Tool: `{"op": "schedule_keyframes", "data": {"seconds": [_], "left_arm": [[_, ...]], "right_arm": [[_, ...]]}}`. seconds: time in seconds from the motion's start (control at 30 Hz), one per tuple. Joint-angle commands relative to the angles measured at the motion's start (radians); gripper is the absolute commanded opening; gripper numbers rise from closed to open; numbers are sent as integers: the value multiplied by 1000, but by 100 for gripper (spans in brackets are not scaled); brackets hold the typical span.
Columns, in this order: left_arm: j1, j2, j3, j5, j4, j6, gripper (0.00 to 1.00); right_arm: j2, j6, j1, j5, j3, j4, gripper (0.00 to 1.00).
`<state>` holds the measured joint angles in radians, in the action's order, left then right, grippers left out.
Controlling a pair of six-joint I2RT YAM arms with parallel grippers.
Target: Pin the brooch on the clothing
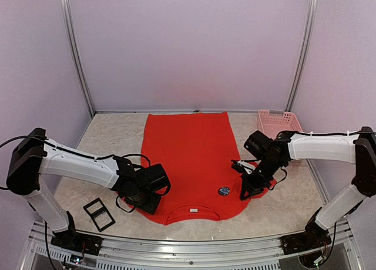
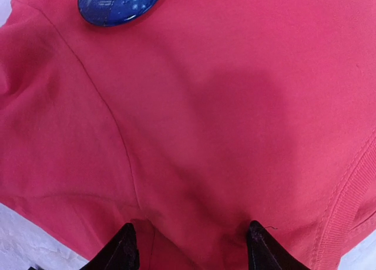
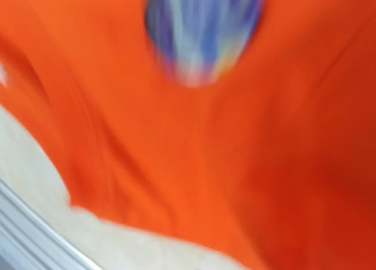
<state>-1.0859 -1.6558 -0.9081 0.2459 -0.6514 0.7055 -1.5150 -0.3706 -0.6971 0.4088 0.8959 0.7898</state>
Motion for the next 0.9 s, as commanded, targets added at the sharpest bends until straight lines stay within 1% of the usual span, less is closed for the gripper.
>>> {"op": "schedule_keyframes", "data": {"seconds": [0.0, 0.07, 0.17, 0.27, 0.37, 0.47, 0.57, 0.67, 0.73, 0.77, 0.8, 0.83, 0.87], "left_arm": [[6, 51, -75, 31, -31, -132, 62], [32, 72, -77, 33, -12, -132, 64], [117, 81, -8, 25, 4, -79, 62], [173, 99, 65, 36, 48, -25, 62], [237, 98, 129, 20, 72, 62, 60], [255, 86, 171, 30, 85, 97, 59], [244, 87, 173, 35, 88, 97, 59], [229, 122, 142, 41, 69, 77, 59], [221, 163, 100, 82, 21, 66, 59], [224, 186, 76, 107, 1, 57, 60], [234, 232, 44, 140, -14, 47, 60], [255, 261, 13, 172, -24, 33, 61], [290, 299, -14, 205, -31, 25, 62]], "right_arm": [[20, 38, 174, -122, 116, 69, 0], [-27, 26, 218, -213, 89, -1, 0], [-106, 3, 246, -238, 24, -118, 0], [-158, -16, 287, -285, -8, -160, 0], [-143, -23, 317, -321, -41, -167, 0], [-95, -19, 323, -325, -59, -157, 0], [-53, -5, 324, -307, -19, -128, 0], [-13, 25, 323, -248, 71, -101, 0], [16, 58, 323, -193, 149, -86, 0], [29, 76, 323, -165, 194, -83, 4], [44, 95, 324, -134, 233, -89, 11], [59, 110, 326, -108, 266, -106, 19], [77, 119, 334, -86, 290, -137, 32]]}}
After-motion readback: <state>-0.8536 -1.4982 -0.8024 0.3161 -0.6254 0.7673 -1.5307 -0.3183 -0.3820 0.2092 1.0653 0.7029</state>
